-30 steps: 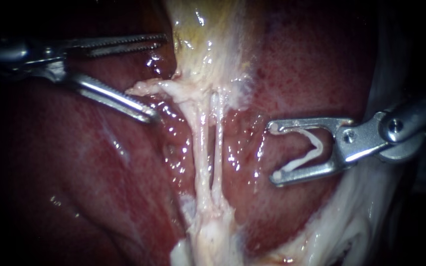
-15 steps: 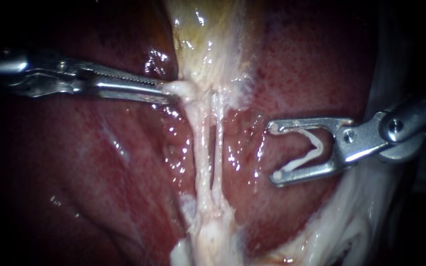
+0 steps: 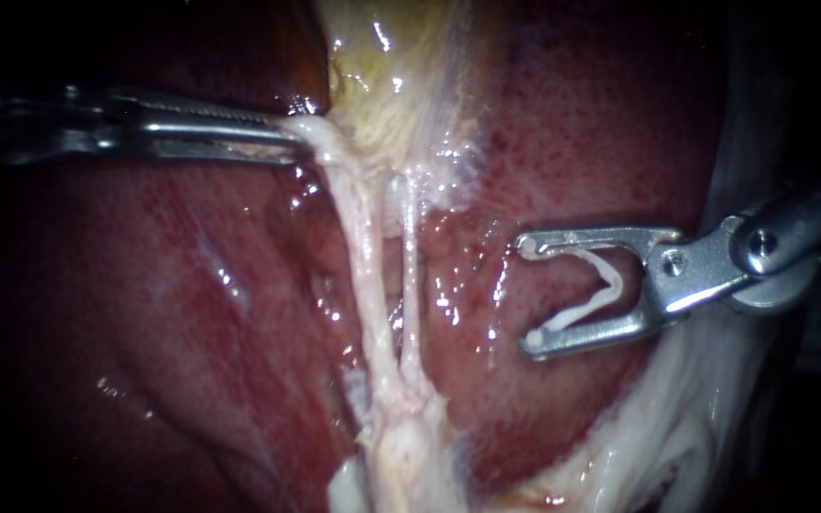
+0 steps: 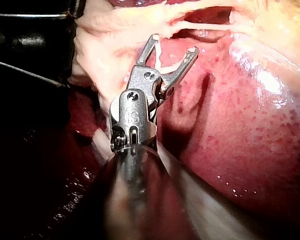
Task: Grabbing gallbladder
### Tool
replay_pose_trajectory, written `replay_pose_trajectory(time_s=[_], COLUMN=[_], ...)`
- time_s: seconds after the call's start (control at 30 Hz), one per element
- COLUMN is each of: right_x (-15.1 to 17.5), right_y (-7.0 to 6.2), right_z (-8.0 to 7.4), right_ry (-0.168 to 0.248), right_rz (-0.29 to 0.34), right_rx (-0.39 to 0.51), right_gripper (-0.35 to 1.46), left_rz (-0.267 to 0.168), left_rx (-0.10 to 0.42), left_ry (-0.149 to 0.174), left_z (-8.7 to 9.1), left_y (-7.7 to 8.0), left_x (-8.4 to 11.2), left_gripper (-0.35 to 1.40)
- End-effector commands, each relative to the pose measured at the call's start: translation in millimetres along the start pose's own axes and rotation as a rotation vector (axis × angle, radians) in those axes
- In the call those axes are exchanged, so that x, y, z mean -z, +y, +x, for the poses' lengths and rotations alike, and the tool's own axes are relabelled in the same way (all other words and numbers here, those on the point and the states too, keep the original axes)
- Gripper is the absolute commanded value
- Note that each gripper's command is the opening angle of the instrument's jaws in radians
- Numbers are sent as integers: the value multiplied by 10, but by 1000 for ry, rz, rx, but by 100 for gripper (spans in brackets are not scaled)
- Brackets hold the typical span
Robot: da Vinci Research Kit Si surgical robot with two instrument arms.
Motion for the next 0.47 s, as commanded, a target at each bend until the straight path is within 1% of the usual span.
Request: replay_pose_trajectory(time_s=[0.03,0.23,0.47], right_x=[0,0,0], right_y=[0,0,0], right_z=[0,0,0], right_ry=[0,0,0], right_rz=[0,0,0], right_rx=[0,0,0], right_gripper=[50,50,50], left_rz=[2,20,25], left_rx=[4,6,10], left_ry=[5,6,6], left_z=[2,-7,-8], left_y=[-1,-2,-3], left_x=[3,0,-1], left_gripper=[-35,-35,-35])
